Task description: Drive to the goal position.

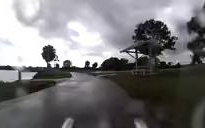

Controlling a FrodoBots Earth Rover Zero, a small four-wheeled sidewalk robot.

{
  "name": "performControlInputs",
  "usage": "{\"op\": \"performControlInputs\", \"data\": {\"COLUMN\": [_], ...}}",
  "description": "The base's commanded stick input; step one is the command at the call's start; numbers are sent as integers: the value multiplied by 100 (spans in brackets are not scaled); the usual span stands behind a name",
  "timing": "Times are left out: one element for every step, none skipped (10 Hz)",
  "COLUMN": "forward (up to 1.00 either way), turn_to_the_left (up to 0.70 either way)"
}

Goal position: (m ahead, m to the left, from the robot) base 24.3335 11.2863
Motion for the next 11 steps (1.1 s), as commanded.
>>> {"op": "performControlInputs", "data": {"forward": [100, 100, 100, 100, 100, 100, 100, 100, 100, 100, 100], "turn_to_the_left": [14, 5, 0, 0, 0, 1, 5, 15, 26, 0, 0]}}
